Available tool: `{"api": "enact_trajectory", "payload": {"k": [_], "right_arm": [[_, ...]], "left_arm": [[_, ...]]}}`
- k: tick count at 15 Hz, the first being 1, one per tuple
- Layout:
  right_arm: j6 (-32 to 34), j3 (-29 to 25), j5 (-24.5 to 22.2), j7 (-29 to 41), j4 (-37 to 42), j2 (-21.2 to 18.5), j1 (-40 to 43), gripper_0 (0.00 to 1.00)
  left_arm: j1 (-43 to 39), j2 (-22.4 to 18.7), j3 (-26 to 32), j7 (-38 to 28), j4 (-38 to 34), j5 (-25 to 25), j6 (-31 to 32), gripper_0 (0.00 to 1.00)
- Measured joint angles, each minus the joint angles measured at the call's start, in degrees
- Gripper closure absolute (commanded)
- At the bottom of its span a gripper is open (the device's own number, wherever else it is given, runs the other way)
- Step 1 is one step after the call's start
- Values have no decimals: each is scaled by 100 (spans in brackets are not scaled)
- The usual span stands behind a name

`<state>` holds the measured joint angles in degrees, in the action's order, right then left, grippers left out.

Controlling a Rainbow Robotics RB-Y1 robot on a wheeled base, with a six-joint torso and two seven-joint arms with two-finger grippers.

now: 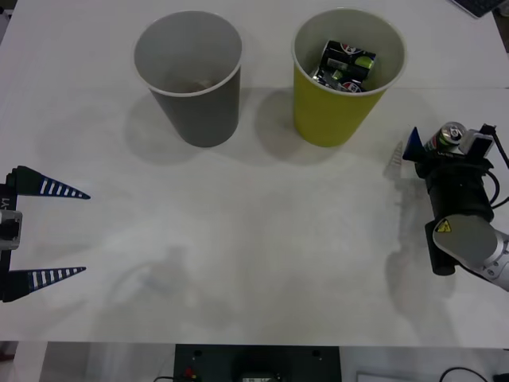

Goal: Put the can into the green bin and the plastic bottle into the gray bin

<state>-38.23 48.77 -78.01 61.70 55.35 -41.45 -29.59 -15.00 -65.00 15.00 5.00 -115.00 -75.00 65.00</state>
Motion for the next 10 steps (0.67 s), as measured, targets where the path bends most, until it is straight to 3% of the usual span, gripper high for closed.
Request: {"api": "enact_trajectory", "payload": {"k": [1,2,4,10], "right_arm": [[62,-24,-36,-16,-27,0,-18,8],[80,-36,-65,-38,-40,4,-23,23],[82,-35,-136,-63,-43,6,-23,100],[110,-36,-336,-69,-43,12,-16,100]], "left_arm": [[0,0,0,0,0,0,0,0],[0,0,0,0,0,0,0,0],[0,0,0,0,0,0,0,0],[0,0,0,0,0,0,0,0]]}}
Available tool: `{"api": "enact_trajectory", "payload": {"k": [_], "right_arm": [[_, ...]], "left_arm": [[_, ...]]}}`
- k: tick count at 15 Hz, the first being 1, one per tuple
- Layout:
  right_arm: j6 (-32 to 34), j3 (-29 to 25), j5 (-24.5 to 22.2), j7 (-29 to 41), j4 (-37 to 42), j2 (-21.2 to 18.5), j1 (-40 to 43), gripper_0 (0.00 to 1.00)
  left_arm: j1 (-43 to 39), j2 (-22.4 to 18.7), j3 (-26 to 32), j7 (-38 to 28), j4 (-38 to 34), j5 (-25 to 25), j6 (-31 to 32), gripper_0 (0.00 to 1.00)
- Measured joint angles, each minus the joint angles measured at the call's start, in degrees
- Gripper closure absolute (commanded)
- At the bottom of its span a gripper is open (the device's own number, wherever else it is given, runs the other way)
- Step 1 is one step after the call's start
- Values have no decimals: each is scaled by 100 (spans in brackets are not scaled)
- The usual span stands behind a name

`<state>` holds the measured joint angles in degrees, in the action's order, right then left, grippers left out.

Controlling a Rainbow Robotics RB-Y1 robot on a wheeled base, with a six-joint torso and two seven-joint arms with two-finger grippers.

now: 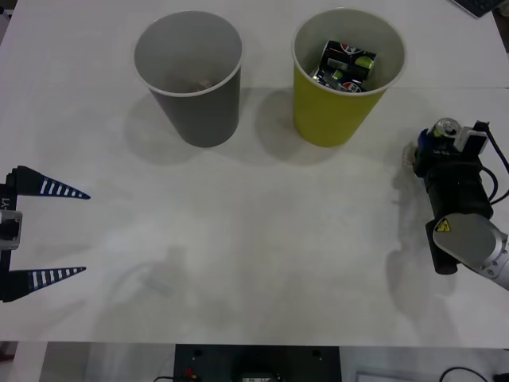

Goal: Put the can into the green bin and the plastic bottle into the gray bin

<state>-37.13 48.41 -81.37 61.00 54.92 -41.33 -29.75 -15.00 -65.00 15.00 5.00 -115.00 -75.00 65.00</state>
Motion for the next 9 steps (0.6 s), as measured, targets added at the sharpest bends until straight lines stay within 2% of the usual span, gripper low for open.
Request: {"api": "enact_trajectory", "payload": {"k": [6,8,9], "right_arm": [[146,-4,-160,-29,27,-37,9,100],[402,-149,-434,-75,161,-140,95,100],[720,-389,-754,-111,260,-210,187,100]], "left_arm": [[0,0,0,0,0,0,0,0],[0,0,0,0,0,0,0,0],[0,0,0,0,0,0,0,0]]}}
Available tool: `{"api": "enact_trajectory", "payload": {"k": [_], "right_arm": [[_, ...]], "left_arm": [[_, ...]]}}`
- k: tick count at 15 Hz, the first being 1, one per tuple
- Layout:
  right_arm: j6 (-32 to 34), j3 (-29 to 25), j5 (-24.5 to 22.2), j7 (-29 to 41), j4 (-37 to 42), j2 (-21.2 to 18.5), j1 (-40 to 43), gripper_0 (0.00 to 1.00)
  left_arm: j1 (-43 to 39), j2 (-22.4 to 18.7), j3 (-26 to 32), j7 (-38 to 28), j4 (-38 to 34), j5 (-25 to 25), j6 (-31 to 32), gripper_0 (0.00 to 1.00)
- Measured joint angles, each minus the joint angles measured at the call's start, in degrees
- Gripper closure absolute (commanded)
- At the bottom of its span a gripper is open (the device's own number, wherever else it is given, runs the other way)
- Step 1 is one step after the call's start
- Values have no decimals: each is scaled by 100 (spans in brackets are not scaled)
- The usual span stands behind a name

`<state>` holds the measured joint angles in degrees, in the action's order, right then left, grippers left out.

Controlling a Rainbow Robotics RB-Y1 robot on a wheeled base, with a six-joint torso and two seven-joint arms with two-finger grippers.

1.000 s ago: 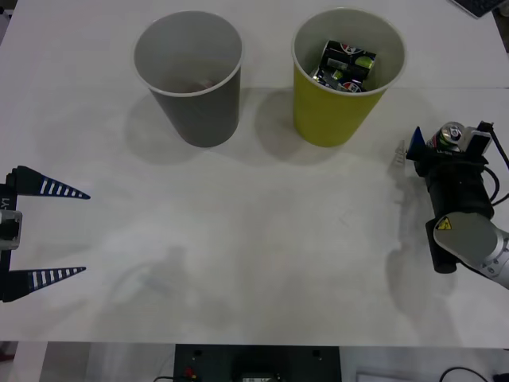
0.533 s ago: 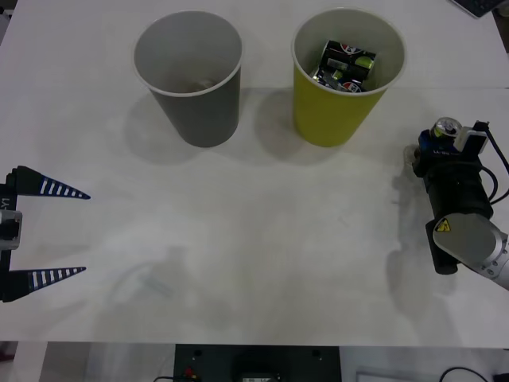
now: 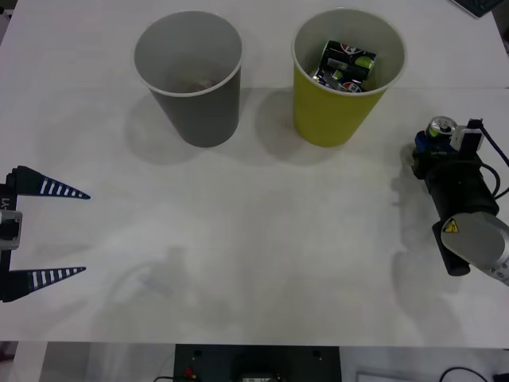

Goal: Put the can into the green bin and the plastic bottle into the gray bin

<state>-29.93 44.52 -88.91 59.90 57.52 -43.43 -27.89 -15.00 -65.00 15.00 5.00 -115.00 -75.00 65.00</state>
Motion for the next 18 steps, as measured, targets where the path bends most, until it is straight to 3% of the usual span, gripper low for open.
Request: {"api": "enact_trajectory", "payload": {"k": [3,9,18], "right_arm": [[1139,-822,-1061,-37,490,-268,355,100],[3275,-2087,-2235,-71,1796,-851,1085,100],[6370,-3785,-2356,-44,3688,-1451,2155,100]], "left_arm": [[0,0,0,0,0,0,0,0],[0,0,0,0,0,0,0,0],[0,0,0,0,0,0,0,0]]}}
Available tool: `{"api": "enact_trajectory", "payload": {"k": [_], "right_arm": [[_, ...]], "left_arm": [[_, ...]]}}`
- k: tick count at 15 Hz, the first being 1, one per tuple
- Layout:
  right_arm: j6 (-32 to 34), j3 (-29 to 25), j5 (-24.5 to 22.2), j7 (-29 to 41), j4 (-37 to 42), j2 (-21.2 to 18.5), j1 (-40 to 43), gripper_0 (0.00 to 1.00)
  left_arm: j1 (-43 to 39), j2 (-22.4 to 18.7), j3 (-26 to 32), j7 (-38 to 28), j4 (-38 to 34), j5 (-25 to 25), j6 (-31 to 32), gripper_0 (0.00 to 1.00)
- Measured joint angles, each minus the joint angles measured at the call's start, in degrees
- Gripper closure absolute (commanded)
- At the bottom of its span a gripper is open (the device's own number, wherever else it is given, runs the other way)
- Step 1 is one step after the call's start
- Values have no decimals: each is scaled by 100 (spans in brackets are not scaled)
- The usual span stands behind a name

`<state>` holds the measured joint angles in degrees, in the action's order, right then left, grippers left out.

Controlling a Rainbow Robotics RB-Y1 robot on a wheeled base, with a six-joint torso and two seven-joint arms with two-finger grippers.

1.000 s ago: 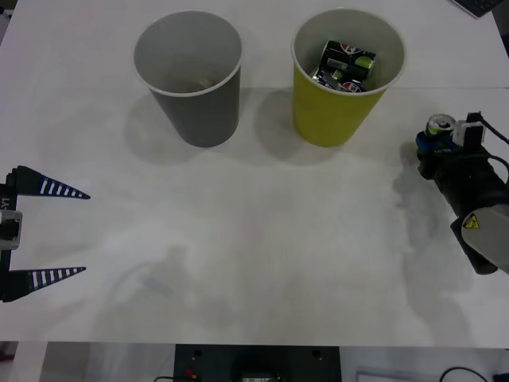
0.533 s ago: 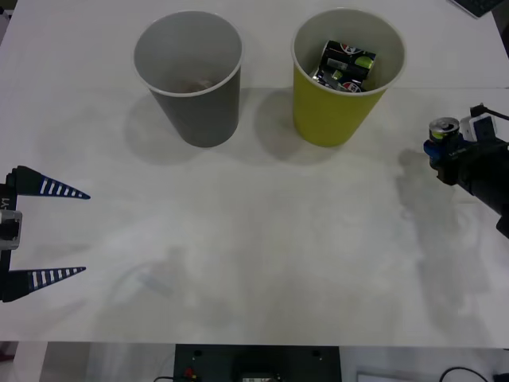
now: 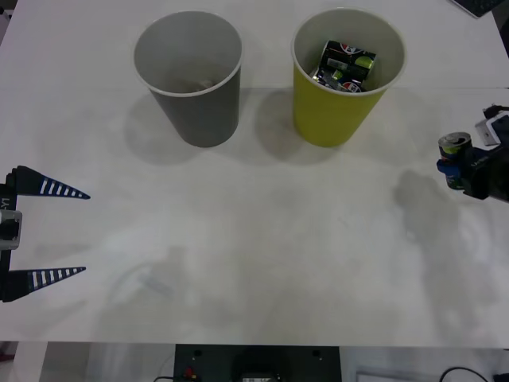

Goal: Put the can into the green bin and the plastic bottle into the gray bin

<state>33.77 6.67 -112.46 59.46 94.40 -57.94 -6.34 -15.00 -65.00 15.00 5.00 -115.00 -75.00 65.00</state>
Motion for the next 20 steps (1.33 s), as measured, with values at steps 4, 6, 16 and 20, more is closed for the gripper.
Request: {"api": "enact_trajectory", "payload": {"k": [4,6,16,20], "right_arm": [[1147,-506,117,521,500,-200,87,100],[1553,-631,111,1108,780,-382,79,100],[4632,-1144,396,1779,1042,-736,-1304,100],[5354,-957,514,1779,815,-751,-2238,100]], "left_arm": [[0,0,0,0,0,0,0,0],[0,0,0,0,0,0,0,0],[0,0,0,0,0,0,0,0],[0,0,0,0,0,0,0,0]]}}
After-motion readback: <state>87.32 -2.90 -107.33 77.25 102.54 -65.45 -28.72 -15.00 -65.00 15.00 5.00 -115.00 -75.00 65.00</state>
